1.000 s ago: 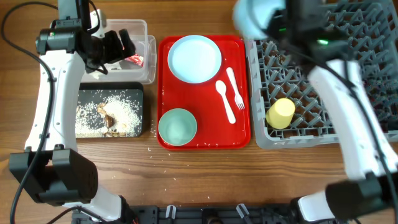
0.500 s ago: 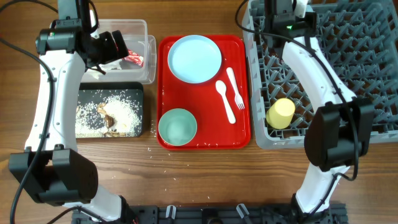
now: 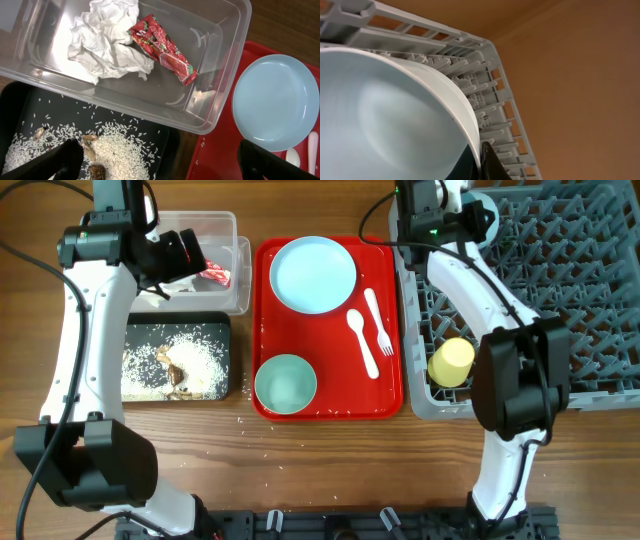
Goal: Sort waste into correct bins and load items into the dishwasher rack
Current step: 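Lift the blue bowl off the plate and place it in the rack, then grasp the mint cup with the right gripper and place it in the rack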
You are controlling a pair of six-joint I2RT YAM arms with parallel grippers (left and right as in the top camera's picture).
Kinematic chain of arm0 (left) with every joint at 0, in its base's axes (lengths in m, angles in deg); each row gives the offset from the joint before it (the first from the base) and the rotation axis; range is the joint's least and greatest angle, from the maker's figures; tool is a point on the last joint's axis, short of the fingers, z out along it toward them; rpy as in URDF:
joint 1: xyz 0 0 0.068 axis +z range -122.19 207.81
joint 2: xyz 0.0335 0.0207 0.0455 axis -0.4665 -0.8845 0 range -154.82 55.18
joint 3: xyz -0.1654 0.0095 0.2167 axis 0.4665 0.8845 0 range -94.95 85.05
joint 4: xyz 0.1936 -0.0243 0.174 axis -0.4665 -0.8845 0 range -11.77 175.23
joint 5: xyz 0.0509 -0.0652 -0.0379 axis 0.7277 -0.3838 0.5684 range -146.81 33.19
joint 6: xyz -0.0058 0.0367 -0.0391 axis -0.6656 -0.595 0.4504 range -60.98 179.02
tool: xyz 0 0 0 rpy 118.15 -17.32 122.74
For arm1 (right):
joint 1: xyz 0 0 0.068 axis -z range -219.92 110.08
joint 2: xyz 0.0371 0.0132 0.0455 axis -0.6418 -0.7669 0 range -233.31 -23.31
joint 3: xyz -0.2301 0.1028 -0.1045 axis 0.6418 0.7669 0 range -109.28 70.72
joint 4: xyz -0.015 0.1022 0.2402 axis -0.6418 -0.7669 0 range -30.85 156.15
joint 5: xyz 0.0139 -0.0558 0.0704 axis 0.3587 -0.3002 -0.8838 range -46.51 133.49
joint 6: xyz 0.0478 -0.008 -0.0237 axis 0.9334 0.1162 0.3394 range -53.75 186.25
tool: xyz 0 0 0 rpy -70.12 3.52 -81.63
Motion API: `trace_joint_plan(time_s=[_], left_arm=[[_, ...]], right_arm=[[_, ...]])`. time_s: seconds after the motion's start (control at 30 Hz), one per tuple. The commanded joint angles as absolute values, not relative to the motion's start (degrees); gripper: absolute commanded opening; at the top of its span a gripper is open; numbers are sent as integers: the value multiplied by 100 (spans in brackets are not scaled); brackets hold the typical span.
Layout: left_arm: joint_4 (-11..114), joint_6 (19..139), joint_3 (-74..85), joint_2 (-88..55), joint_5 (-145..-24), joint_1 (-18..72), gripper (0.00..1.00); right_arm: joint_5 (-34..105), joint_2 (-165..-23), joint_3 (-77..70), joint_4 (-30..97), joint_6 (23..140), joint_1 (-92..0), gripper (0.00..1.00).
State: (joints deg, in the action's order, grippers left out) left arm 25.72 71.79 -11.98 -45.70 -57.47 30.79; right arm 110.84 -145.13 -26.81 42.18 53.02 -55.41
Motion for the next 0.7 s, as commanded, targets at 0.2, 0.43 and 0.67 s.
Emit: trace_joint_plan(time_s=[0.2,0.43,0.67], left_arm=[[2590,7168,-1316,-4458,-5675,3070,100],[2590,7168,-1316,-4458,-5675,3070,100],[2590,7168,-1316,-4458,-5675,3070,100]], right_arm=[[11272,-14688,-2633,4196,4633,-6282,31],[11276,-14677,-2635,4115,4414,-6483,90],[9759,-14435,-2635,3908,4639,-7108,100]])
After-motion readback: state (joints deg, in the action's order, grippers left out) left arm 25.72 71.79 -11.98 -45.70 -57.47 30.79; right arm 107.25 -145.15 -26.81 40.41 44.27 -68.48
